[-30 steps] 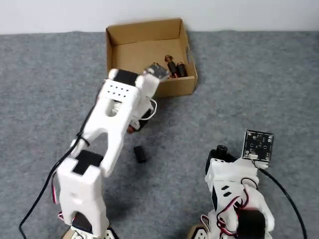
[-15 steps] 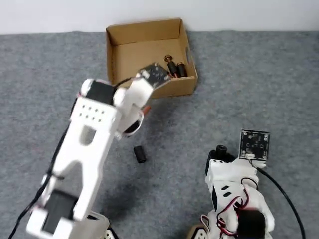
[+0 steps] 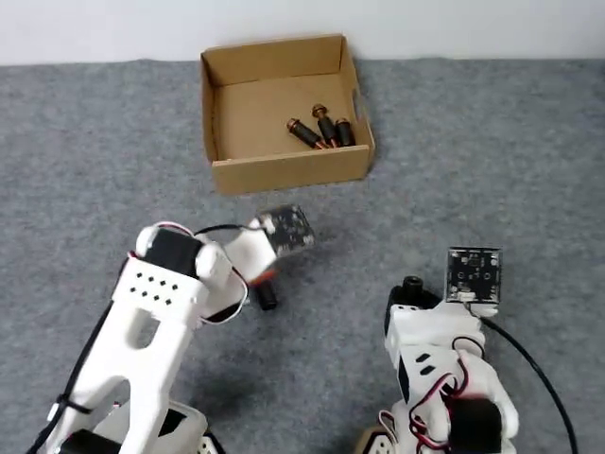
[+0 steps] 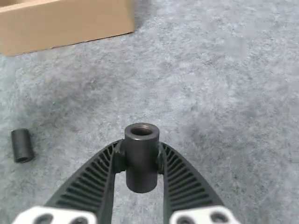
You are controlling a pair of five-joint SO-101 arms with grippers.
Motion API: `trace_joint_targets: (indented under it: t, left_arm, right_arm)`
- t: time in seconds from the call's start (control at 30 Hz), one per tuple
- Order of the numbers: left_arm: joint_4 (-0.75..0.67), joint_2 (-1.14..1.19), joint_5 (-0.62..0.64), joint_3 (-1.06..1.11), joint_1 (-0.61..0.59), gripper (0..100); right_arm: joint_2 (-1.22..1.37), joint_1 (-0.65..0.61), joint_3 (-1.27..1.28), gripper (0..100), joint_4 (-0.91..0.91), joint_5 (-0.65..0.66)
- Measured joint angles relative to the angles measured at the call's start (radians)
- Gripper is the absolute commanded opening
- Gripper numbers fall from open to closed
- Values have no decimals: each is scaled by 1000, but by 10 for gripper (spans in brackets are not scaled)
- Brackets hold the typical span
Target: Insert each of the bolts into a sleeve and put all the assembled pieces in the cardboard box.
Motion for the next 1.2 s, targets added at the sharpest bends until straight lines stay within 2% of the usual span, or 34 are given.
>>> trace_joint_targets:
  t: [0.23, 0.33, 0.4, 0.67, 0.83, 0.93, 1.1, 1.2]
  left_arm:
    - [-37, -3, -201, 77, 0, 9]
    - [-37, -3, -275, 104, 0, 90]
    - [-25, -8, -278, 104, 0, 141]
    - [49, -14, -141, 2, 0, 144]
    - [52, -14, 41, -87, 0, 82]
    - [57, -14, 238, -115, 0, 62]
    - [89, -14, 644, -118, 0, 62]
    - [129, -14, 786, -104, 0, 65]
  right_arm:
    - [-11, -34, 0, 8, 0, 0]
    - [-9, -43, 0, 8, 0, 0]
    - [-9, -43, 0, 8, 0, 0]
    - [-8, -43, 0, 8, 0, 0]
    - [-8, -44, 0, 8, 0, 0]
    - [-8, -44, 0, 8, 0, 0]
    - [-8, -44, 0, 8, 0, 0]
    - [-8, -44, 0, 8, 0, 0]
